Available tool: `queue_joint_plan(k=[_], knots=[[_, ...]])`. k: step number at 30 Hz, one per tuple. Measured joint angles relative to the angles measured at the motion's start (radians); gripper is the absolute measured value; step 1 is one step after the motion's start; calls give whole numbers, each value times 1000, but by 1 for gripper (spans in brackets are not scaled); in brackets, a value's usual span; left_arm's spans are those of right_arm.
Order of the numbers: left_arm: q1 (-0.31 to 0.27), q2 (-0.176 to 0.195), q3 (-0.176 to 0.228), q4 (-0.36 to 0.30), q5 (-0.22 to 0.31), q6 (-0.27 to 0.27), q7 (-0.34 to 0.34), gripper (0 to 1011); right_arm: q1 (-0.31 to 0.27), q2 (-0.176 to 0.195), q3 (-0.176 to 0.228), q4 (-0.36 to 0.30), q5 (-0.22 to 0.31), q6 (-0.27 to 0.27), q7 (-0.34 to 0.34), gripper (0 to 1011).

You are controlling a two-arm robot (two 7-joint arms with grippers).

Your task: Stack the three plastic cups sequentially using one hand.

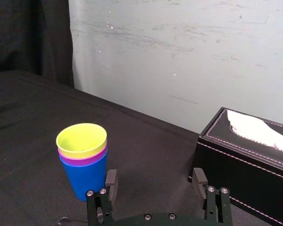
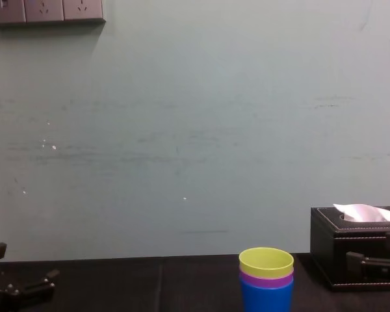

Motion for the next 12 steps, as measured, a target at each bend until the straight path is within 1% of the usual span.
queue_joint_plan(k=[12], knots=[[0,0,0,0,0,0,0,1010,1,0,-1,-2,-1,2,0,1003]])
